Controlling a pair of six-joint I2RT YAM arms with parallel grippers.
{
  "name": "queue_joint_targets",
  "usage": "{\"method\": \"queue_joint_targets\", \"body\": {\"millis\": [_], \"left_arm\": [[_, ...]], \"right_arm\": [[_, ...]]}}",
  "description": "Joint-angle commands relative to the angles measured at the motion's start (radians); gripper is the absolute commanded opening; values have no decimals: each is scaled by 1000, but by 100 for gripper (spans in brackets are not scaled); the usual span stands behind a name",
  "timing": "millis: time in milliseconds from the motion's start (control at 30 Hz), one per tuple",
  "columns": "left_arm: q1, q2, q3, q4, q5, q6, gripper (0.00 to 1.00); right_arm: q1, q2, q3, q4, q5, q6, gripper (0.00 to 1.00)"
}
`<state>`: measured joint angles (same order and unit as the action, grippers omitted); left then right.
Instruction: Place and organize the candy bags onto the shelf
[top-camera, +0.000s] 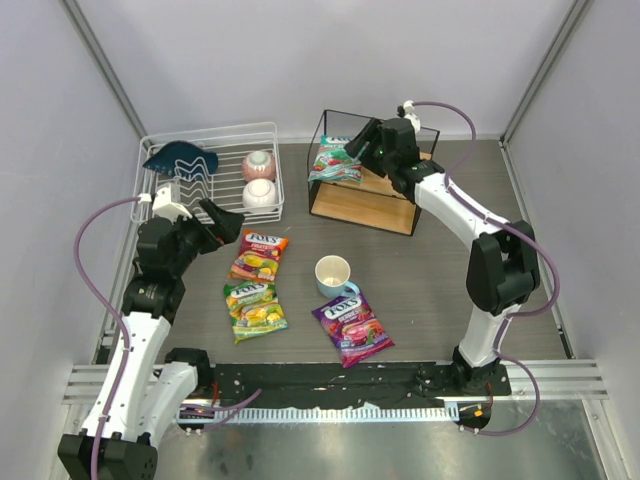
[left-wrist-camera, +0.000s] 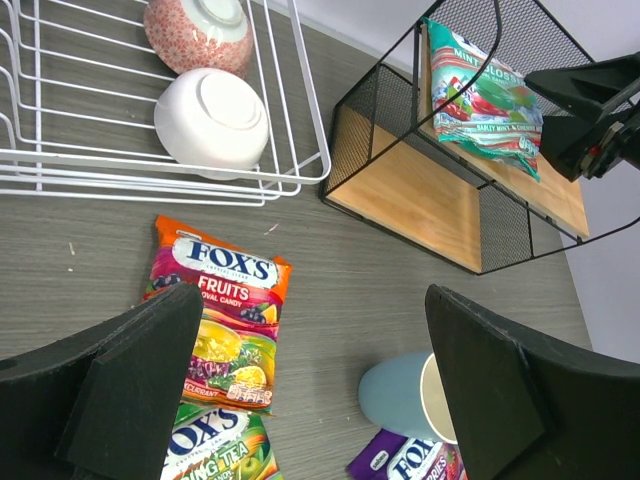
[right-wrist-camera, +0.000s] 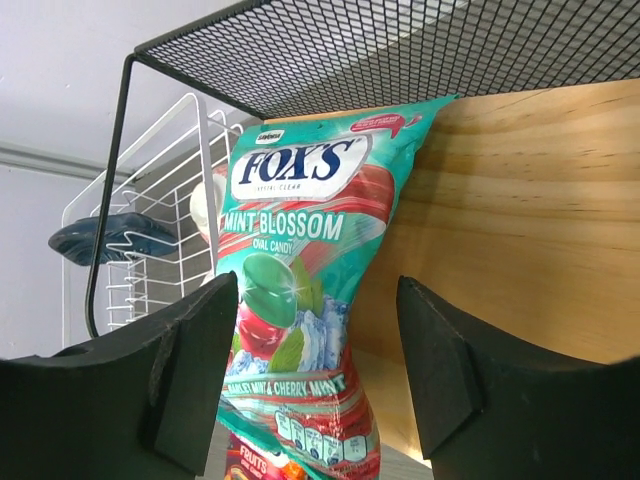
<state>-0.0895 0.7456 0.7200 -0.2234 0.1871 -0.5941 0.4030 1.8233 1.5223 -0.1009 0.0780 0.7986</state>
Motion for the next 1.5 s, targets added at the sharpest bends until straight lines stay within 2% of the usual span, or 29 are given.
{"method": "queue_joint_targets", "body": {"millis": [0, 133, 267, 300, 433, 600, 800, 1233, 1467], "left_arm": [[7, -2, 29, 9, 14, 4, 100], [7, 1, 29, 9, 17, 4, 100], [5, 5, 30, 10, 15, 1, 100], [7, 6, 32, 12, 15, 0, 100], [7, 11, 30, 12, 15, -4, 100], [7, 17, 33, 12, 17, -6, 100], [8, 8, 32, 4, 14, -3, 100], [10, -5, 25, -5, 14, -3, 100], [11, 0, 25, -2, 17, -4, 100]], "right_arm": [[2, -105, 15, 6, 62, -58, 70], [2, -156, -5, 3, 78, -81, 63], [3, -190, -28, 24, 92, -116, 33], [2, -193, -30, 35, 92, -134, 21], [3, -171, -19, 72, 46, -163, 2], [2, -87, 2, 162, -46, -188, 1], [3, -42, -36, 214, -47, -183, 1], [3, -15, -90, 110, -1, -125, 1], [3, -70, -56, 135, -3, -148, 1]]}}
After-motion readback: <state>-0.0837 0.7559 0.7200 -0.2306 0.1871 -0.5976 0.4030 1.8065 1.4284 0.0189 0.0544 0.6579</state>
